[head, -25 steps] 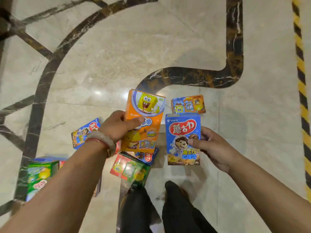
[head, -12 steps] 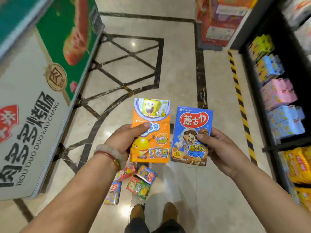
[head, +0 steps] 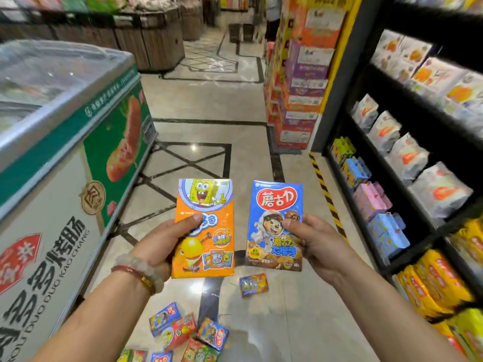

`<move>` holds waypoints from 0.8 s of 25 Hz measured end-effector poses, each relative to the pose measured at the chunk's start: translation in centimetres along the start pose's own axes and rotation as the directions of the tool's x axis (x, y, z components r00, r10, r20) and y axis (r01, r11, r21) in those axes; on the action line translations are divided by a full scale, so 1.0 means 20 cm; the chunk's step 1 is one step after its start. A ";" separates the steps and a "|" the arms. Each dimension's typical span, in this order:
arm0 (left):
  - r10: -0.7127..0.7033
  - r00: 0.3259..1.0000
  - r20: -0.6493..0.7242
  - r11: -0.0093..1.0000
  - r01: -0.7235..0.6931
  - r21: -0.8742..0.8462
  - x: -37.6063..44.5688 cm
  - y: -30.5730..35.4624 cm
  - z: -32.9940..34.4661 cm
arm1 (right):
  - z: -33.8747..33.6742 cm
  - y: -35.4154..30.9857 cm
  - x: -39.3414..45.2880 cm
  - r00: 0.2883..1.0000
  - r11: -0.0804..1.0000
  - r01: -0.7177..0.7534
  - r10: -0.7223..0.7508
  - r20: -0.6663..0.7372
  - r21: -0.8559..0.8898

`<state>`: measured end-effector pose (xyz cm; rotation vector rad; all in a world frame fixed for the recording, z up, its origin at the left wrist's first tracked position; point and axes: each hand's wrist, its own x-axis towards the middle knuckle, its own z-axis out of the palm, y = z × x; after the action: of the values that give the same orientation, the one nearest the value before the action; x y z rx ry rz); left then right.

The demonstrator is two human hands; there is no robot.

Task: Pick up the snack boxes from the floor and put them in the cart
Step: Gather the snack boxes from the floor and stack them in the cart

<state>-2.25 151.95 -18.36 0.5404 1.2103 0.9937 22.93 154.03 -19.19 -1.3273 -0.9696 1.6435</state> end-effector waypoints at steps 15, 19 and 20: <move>-0.114 0.952 0.284 0.966 0.039 0.256 -0.46 0.10 -0.19 | 0.35 0.20 -0.85 0.910 0.978 0.145 -0.072 -0.407 0.149; -0.179 0.901 0.395 0.937 0.033 0.348 -0.57 0.04 -0.08 | 0.35 0.28 -1.14 0.836 0.962 0.193 -0.056 -0.546 0.196; -0.200 0.883 0.424 0.929 0.034 0.369 -0.60 0.02 -0.04 | 0.34 0.30 -1.21 0.813 0.957 0.209 -0.057 -0.580 0.200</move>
<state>-3.44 141.71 -12.08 0.9163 0.9788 0.4973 18.91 129.01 -14.50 -1.4125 -0.4553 1.1051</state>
